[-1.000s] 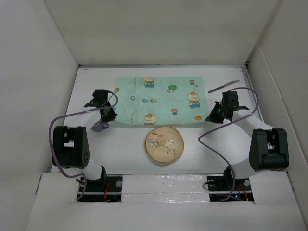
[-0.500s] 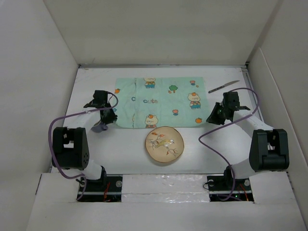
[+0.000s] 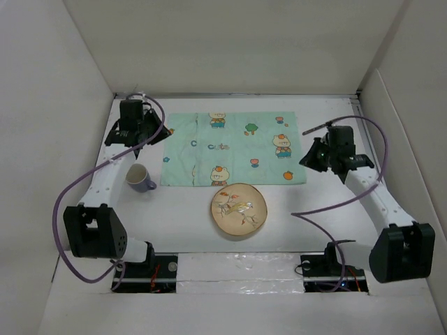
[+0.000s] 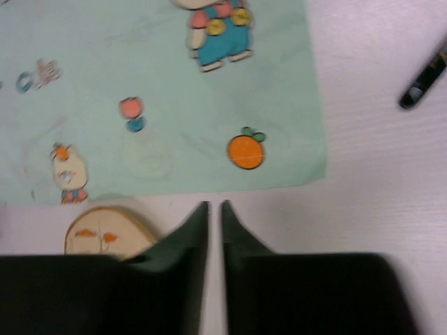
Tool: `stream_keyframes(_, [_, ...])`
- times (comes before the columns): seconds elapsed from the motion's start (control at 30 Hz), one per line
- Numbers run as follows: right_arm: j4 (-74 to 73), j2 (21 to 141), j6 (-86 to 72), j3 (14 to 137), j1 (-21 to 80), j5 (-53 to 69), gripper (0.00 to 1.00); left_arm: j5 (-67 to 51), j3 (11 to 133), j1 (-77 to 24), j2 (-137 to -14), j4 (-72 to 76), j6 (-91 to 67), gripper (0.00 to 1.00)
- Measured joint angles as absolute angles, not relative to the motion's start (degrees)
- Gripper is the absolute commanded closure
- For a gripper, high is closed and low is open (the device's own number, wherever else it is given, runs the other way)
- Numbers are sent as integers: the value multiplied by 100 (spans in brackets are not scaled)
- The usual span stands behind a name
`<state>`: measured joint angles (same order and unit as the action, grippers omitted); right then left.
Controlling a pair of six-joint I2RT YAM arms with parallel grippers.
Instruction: Set the dinner table for one person
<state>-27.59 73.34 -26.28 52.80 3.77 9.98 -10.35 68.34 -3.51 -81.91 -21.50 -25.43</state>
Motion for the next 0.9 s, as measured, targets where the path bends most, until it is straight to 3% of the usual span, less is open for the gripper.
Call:
stream_keyframes(0.03, [-2724,7120,-2626,5277,489,1061,100,-1197,6945,-351,-8079,-2051,-2552,100])
stream_keyframes(0.2, [-2023,6495,-2578,4593,1402,1925,97,-1977,7260,-366,-7703,-1737,-2604,100])
stream_keyframes(0.23, [-1874,6506,-2635,4327,1623,2071,87,-2086,7271,-370,-7664,-1702,-2606,100])
stream_keyframes(0.27, [-1739,6541,-2700,4040,1826,2193,60,-2163,7273,-375,-7638,-1695,-2606,100])
stream_keyframes(0.3, [-1640,6587,-2797,3763,2034,2290,46,-2178,7273,-375,-7634,-1697,-2606,100])
stream_keyframes(0.37, [-1452,6674,-2902,3280,2305,2436,42,-2276,7369,-381,-7603,-1844,-2580,100])
stream_keyframes(0.57, [-838,7223,-3166,2928,2484,2650,42,-2255,8051,-381,-7592,-2119,-2399,75])
stream_keyframes(0.8, [49,8023,-3433,2930,2768,2770,49,-2239,8027,-381,-7481,-2263,-2292,71])
stream_keyframes(0.9, [458,8261,-3573,2930,2786,2805,59,-2165,8029,-381,-7454,-2429,-2220,71])
